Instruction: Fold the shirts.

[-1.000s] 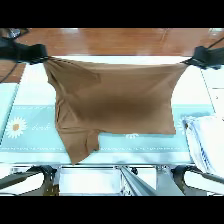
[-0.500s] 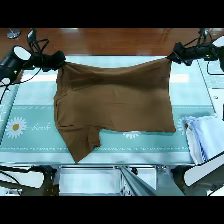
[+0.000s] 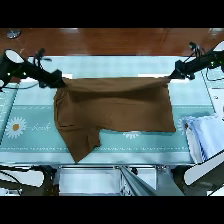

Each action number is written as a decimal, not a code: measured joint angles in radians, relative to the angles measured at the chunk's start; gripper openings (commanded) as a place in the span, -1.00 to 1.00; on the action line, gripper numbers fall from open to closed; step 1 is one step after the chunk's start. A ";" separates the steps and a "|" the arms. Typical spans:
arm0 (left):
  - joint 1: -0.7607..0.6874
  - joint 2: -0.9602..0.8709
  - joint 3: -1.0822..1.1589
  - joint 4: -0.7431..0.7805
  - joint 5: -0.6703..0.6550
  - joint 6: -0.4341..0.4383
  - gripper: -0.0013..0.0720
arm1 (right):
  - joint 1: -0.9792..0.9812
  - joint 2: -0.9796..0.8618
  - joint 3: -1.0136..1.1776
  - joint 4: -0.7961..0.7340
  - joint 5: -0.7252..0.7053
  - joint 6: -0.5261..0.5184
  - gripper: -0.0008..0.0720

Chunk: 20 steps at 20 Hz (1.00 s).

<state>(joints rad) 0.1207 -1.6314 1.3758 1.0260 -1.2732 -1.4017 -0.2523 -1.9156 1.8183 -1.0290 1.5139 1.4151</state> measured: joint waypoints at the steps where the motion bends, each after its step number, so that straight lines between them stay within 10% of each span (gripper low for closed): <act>1: 0.003 -0.005 -0.023 0.008 -0.017 0.007 -0.79 | 0.005 -0.001 -0.024 -0.031 0.010 0.008 -0.79; 3: 0.008 -0.014 -0.051 0.010 -0.051 0.015 0.93 | 0.014 0.000 -0.056 -0.065 0.029 0.019 0.73; 10: 0.077 0.068 -0.092 0.156 -0.180 -0.021 0.96 | -0.055 0.140 -0.117 -0.140 0.074 0.042 0.74; 20: 0.401 0.508 -0.765 0.088 -0.022 -0.009 0.96 | -0.228 0.648 -0.900 0.095 -0.250 -0.110 0.74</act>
<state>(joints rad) 0.5217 -1.1233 0.6106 1.1141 -1.2949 -1.4109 -0.4801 -1.2675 0.9188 -0.9337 1.2640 1.3048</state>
